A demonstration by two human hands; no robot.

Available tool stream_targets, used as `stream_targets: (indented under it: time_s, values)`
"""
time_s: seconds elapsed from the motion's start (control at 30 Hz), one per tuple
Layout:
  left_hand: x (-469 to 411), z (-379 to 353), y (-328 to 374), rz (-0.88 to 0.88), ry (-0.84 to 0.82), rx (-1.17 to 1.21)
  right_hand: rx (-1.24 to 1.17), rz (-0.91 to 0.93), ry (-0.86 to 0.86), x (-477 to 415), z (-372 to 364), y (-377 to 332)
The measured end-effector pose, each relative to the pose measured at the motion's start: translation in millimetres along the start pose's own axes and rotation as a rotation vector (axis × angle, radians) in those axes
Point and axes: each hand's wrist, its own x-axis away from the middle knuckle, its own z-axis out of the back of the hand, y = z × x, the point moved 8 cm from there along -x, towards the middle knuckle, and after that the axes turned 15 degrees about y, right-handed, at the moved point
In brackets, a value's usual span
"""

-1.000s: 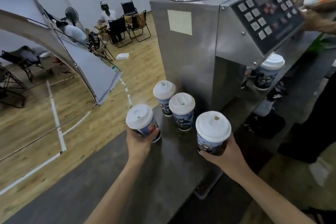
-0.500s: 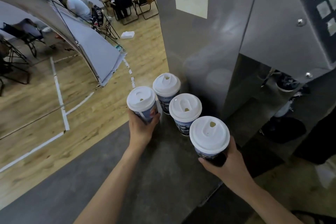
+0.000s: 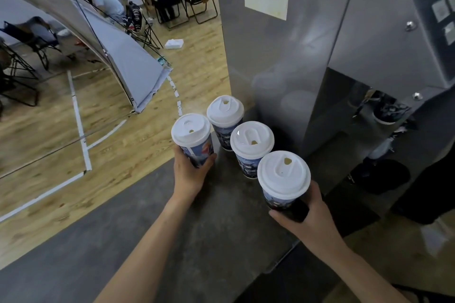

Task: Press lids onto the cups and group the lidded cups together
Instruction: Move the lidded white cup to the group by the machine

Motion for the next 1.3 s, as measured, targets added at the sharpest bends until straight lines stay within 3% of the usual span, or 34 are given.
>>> stream_targets:
  time_s: [0.23,0.43,0.7,0.87,1.03,1.17,1.3]
  values:
    - [24.5,25.8,-20.4,0.042,0.017,-0.033,0.027,0.009,0.091,16.3,19.2,0.1]
    - [82.5,74.6,-30.9,-0.169,0.001,-0.121,0.056,0.023,0.225,68.6,12.0,-14.5]
    - [152.8,159.9,-52.4,-0.292,-0.019,-0.130,0.139,0.293,-0.160,138.9,-108.8,-60.9]
    - [198.0,241.9,-80.6,-0.333,0.039,-0.280,0.224,0.435,-0.405,202.1,-198.4,-80.0]
    - [232.4,328.5,-113.0,-0.319,0.269,-0.513,0.278,0.694,-0.493,263.5,-255.6,-96.4]
    - [250.6,375.1,-137.1,-0.269,0.311,-0.557,0.344,0.839,-0.540,297.8,-278.2,-96.9]
    - [251.4,403.4,-108.9,-0.404,0.384,-0.639,0.357,0.838,-0.539,298.2,-278.3,-98.8]
